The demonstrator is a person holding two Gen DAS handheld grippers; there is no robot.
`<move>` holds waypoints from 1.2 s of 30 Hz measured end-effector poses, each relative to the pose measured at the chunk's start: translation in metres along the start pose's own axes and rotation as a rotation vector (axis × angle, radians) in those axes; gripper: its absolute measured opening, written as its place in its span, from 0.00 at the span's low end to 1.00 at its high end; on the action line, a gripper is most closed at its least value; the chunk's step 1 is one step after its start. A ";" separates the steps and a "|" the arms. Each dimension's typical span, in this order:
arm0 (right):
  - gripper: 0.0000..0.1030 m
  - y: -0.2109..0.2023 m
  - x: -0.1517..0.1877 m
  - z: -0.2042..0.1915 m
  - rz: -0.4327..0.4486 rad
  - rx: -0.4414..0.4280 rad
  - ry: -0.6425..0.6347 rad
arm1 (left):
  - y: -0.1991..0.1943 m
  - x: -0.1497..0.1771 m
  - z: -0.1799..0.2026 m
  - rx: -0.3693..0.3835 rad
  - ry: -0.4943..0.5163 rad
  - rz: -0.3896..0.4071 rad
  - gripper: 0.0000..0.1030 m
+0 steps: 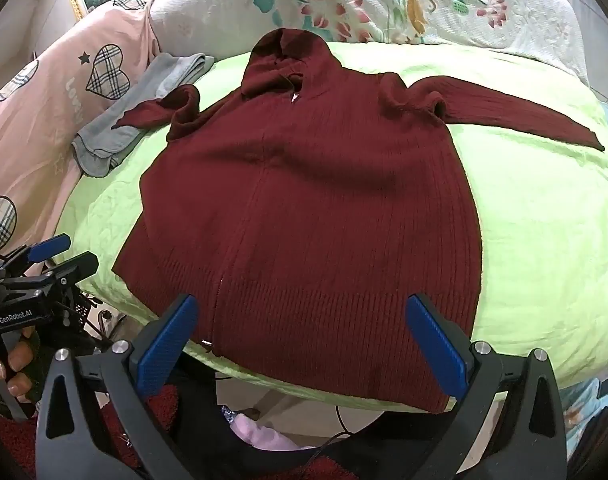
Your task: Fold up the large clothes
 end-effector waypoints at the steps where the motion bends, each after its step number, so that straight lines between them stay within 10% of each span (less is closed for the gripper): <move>1: 1.00 0.000 0.000 0.000 0.000 0.000 0.001 | 0.000 0.000 0.001 0.000 -0.002 0.002 0.91; 36: 1.00 0.006 0.003 0.001 -0.017 0.002 0.003 | 0.008 0.002 0.002 -0.003 -0.002 -0.014 0.91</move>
Point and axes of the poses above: each gripper's, at about its wrist camera, not at the fingertips, and y roughly the way its jaws point, z to its right, x to its underside, the point moved 4 cm from there along y, roughly the way its jaws point, and after that the axes turned 4 degrees about -x, right-handed, at the moved point
